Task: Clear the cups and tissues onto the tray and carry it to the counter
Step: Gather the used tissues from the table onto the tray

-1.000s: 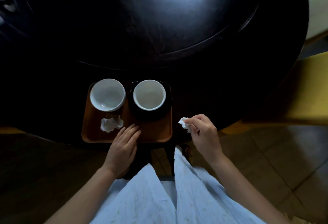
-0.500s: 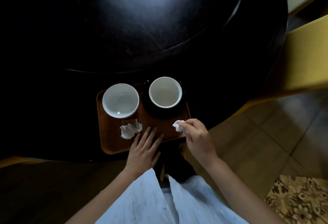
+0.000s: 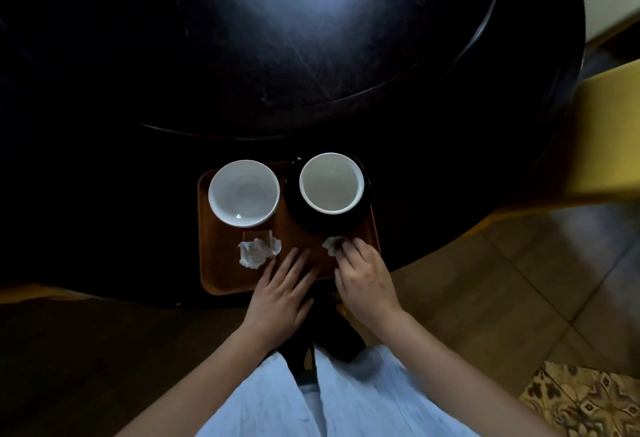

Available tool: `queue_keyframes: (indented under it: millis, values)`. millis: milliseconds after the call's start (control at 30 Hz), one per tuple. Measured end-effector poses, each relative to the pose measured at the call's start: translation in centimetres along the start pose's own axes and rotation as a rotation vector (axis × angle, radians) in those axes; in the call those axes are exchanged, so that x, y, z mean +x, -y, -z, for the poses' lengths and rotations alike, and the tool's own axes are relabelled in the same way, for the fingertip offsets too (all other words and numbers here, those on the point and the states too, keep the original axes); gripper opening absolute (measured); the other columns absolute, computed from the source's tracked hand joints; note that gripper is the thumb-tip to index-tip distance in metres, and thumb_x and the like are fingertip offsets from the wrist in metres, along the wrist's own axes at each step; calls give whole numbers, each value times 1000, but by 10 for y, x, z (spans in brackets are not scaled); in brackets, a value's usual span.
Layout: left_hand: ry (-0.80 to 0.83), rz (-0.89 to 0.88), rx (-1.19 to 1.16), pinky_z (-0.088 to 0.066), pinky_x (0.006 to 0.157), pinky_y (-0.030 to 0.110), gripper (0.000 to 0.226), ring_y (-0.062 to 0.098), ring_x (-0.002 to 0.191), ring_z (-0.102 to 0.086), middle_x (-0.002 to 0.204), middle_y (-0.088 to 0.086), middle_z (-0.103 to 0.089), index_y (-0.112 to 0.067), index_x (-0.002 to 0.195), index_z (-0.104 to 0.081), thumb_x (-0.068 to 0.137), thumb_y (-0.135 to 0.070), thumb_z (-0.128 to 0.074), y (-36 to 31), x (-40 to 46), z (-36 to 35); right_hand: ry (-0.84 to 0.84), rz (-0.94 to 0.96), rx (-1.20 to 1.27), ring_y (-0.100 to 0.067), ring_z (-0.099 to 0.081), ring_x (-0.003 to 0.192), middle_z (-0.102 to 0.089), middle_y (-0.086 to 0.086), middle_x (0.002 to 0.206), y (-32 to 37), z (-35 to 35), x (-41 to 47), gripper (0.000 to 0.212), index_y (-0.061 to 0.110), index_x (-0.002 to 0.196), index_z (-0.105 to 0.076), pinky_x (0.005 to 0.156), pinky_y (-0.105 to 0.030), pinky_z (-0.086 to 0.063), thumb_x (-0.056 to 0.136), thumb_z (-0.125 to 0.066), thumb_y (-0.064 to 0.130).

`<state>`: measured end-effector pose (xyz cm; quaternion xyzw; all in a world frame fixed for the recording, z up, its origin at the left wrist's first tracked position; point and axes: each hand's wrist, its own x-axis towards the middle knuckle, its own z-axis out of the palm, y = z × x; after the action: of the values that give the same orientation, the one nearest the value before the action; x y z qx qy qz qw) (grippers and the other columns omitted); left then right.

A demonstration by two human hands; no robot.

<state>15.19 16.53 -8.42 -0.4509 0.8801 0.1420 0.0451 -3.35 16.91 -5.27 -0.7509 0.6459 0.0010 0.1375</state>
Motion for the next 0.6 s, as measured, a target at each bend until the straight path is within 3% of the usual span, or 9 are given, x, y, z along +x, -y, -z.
queue_keyframes:
  millis: [100, 200, 300, 433, 600]
  values:
    - [4, 8, -6, -8, 112, 40, 55, 20, 140, -18, 147, 7, -38, -24, 135, -38, 84, -45, -42, 1, 0, 1, 106, -38, -83, -27, -38, 134, -44, -6, 145, -3, -8, -14, 58, 15, 136, -42, 107, -53, -27, 88, -32, 44]
    - [10, 6, -13, -16, 110, 41, 56, 19, 140, -17, 148, 5, -36, -25, 137, -36, 86, -46, -40, 2, -2, 3, 169, -63, -94, -23, -21, 139, -29, 0, 153, -6, -16, -20, 60, 22, 142, -29, 105, -55, -13, 92, -20, 53]
    - [14, 8, -30, -22, 107, 43, 56, 18, 141, -17, 149, 5, -36, -24, 139, -34, 87, -47, -38, 3, -3, 3, 221, -92, -79, -24, -15, 139, -23, 2, 154, -5, -15, -18, 63, 26, 143, -26, 105, -56, -8, 92, -5, 57]
    - [-7, 22, -96, -39, 105, 42, 55, 20, 140, -23, 148, 5, -36, -23, 140, -30, 90, -46, -35, 4, -8, 15, 148, -64, -25, -26, -18, 139, -34, 2, 151, -5, -5, -20, 60, 27, 138, -37, 106, -56, -10, 94, -6, 52]
    - [-219, 113, -243, -19, 115, 32, 51, 16, 143, -14, 152, 4, -26, -20, 142, -30, 94, -33, -33, 31, -37, 39, -62, -81, 81, -23, -25, 139, -41, -3, 147, -13, 6, -28, 53, 21, 136, -41, 110, -51, -17, 97, -15, 45]
